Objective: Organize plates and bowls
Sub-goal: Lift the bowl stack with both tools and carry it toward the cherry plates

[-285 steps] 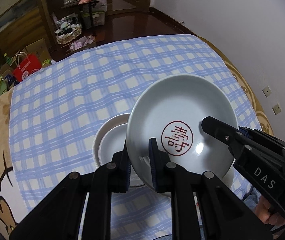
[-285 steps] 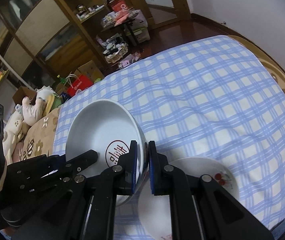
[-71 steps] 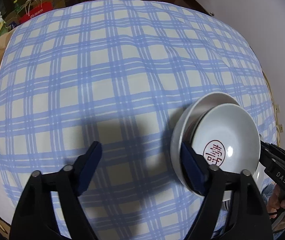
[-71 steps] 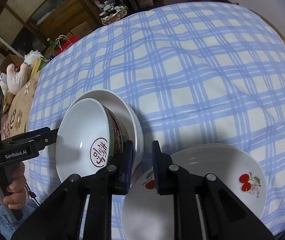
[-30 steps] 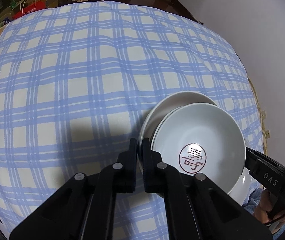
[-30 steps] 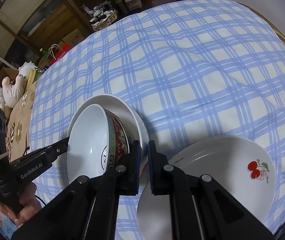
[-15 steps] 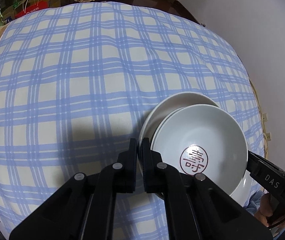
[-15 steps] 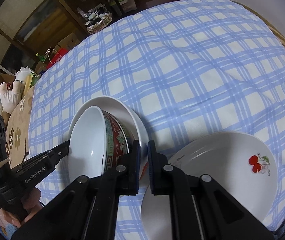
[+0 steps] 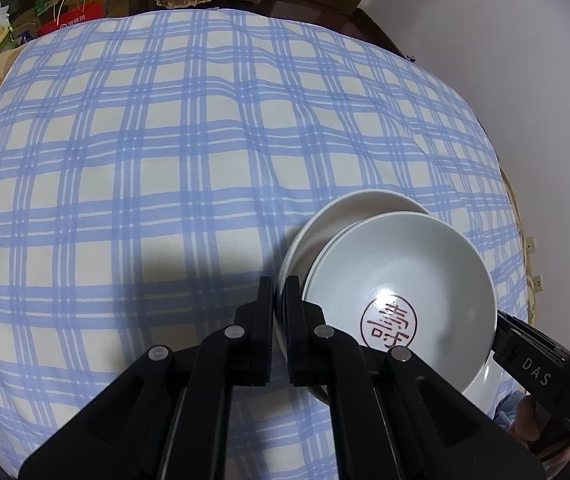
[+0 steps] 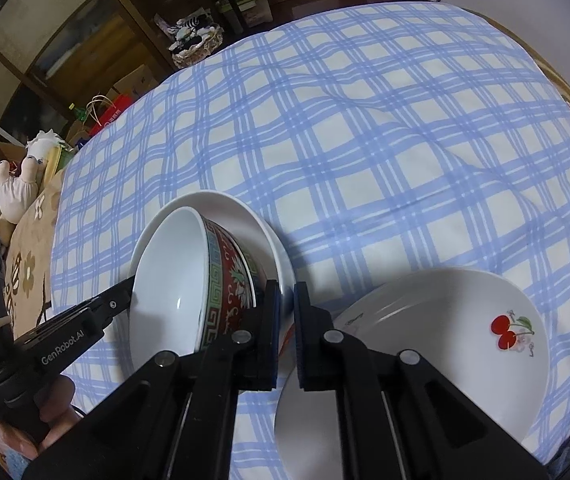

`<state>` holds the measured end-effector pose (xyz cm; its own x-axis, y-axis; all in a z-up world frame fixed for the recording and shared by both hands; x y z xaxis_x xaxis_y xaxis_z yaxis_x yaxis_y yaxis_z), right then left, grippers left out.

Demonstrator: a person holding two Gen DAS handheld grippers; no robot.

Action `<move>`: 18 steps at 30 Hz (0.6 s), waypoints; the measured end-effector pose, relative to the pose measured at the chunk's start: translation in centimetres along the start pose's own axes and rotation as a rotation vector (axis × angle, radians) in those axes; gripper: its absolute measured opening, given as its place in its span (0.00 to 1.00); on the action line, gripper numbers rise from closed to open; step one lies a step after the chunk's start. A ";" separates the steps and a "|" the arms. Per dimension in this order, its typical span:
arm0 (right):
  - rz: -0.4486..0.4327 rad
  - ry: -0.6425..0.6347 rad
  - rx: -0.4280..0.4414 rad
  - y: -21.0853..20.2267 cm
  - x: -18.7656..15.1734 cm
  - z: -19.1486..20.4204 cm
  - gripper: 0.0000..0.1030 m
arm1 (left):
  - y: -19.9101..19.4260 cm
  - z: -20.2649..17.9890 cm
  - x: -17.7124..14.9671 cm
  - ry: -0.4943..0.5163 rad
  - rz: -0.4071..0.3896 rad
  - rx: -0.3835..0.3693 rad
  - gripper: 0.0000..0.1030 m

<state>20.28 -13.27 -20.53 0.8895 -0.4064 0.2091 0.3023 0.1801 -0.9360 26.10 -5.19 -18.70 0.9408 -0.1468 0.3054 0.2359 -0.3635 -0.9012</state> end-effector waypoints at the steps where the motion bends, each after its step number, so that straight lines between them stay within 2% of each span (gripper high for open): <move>1: 0.001 0.001 0.002 0.0 0.0 0.0 0.08 | 0.0 0.0 0.0 0.001 0.000 0.001 0.04; 18: -0.018 0.011 0.011 -0.1 0.1 -0.5 0.08 | -0.1 -0.5 0.1 0.045 -0.007 0.047 0.03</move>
<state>20.17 -13.77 -20.51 0.8799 -0.4194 0.2232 0.3224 0.1819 -0.9290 26.01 -5.65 -18.41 0.9272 -0.1863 0.3248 0.2550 -0.3211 -0.9121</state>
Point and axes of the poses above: each gripper's, at about its wrist camera, not at the fingertips, and y roughly the way its jaws point, z to its left, x to its top, the point moved 6 cm from there along y, roughly the way its jaws point, and after that the axes turned 6 degrees about y, right-handed, at the moved point
